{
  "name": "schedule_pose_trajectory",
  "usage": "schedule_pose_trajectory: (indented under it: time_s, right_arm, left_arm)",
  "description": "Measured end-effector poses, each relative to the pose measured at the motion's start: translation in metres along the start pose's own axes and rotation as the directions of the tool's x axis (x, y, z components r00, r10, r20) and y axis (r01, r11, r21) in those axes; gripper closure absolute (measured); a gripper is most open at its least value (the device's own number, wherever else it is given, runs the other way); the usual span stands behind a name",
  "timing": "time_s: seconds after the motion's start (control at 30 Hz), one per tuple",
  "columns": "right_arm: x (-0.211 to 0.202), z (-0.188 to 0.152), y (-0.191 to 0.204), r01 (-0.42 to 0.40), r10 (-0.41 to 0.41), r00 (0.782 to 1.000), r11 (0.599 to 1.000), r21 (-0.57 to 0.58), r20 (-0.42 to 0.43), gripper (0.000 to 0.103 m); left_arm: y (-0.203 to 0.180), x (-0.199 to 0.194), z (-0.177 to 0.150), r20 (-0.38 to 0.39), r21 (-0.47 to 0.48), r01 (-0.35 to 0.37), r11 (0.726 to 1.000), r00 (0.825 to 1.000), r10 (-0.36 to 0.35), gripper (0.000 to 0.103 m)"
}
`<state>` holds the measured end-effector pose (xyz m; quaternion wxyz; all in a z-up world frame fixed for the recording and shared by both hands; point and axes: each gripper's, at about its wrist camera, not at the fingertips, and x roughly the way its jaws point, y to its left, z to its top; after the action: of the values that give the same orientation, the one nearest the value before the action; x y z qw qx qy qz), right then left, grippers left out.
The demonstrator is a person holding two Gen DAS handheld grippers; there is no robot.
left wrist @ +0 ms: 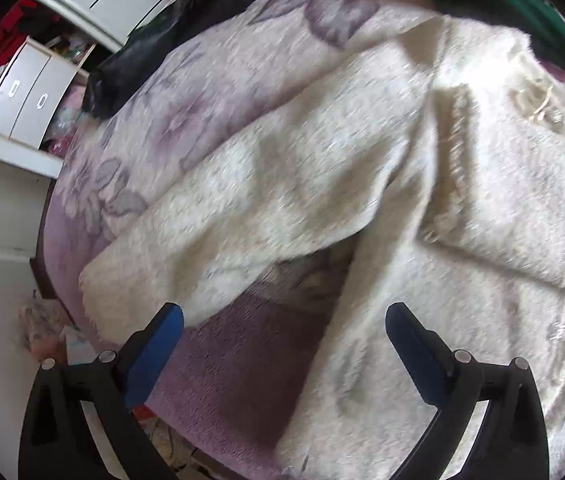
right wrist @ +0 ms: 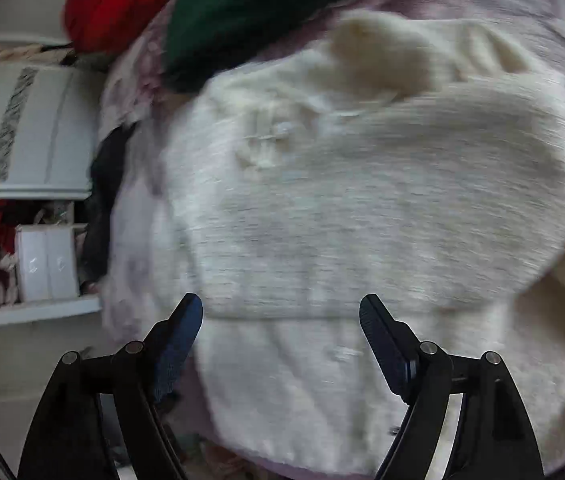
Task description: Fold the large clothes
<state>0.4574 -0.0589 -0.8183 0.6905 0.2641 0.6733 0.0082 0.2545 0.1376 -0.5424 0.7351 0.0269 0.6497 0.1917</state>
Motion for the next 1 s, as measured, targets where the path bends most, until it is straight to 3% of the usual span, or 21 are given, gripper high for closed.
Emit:
schedule_pose_trajectory:
  time_s: [0.03, 0.1, 0.17, 0.27, 0.3, 0.37, 0.43, 0.57, 0.67, 0.8, 1.0]
  right_arm:
    - [0.004, -0.003, -0.031, 0.092, -0.091, 0.996, 0.994, 0.061, -0.02, 0.02]
    - [0.02, 0.006, -0.078, 0.16, -0.151, 0.986, 0.976, 0.148, -0.075, 0.02]
    - [0.034, 0.006, -0.108, 0.126, -0.113, 0.99, 0.976, 0.175, -0.084, 0.023]
    - [0.041, 0.018, -0.124, 0.123, -0.128, 0.991, 0.981, 0.152, 0.026, 0.049]
    - [0.038, 0.023, -0.135, 0.12, -0.139, 0.987, 0.971, 0.205, 0.081, 0.059]
    - [0.032, 0.023, -0.161, 0.034, -0.089, 0.985, 0.94, 0.339, 0.149, 0.061]
    - [0.039, 0.023, -0.172, 0.047, -0.123, 0.978, 0.917, 0.396, 0.169, 0.062]
    - [0.048, 0.023, -0.174, 0.062, -0.123, 0.983, 0.92, 0.386, 0.136, 0.062]
    - [0.041, 0.032, -0.167, 0.08, -0.105, 0.992, 0.951, 0.299, 0.07, 0.061]
    - [0.014, 0.017, -0.157, 0.055, -0.068, 0.997, 0.97, 0.236, 0.044, 0.061]
    - [0.009, 0.007, -0.119, -0.135, 0.116, 0.984, 0.979, 0.15, 0.132, 0.061]
  left_arm:
    - [-0.004, -0.003, 0.003, 0.011, 0.007, 0.006, 1.0, 1.0, -0.006, 0.0]
    - [-0.019, -0.009, 0.009, 0.031, 0.03, 0.021, 0.999, 0.999, -0.022, 0.0]
    - [-0.038, -0.014, 0.015, 0.048, 0.061, 0.036, 0.998, 0.998, -0.039, 0.0]
    - [-0.074, -0.022, 0.022, 0.079, 0.108, 0.05, 0.993, 0.995, -0.058, 0.0]
    - [-0.085, -0.023, 0.024, 0.09, 0.124, 0.049, 0.991, 0.994, -0.061, 0.0]
    - [-0.112, -0.024, 0.029, 0.105, 0.157, 0.042, 0.987, 0.993, -0.058, 0.0]
    - [-0.136, -0.022, 0.035, 0.106, 0.177, 0.052, 0.983, 0.992, -0.071, 0.0]
    - [-0.174, -0.001, 0.046, 0.1, 0.2, 0.004, 0.98, 0.995, -0.024, 0.0]
    - [-0.184, 0.024, 0.053, 0.08, 0.208, -0.047, 0.977, 0.996, 0.031, 0.0]
    - [-0.18, 0.029, 0.062, 0.08, 0.189, -0.024, 0.982, 0.997, 0.009, 0.0]
    - [-0.165, 0.034, 0.066, 0.082, 0.17, -0.013, 0.985, 0.997, -0.001, 0.0]
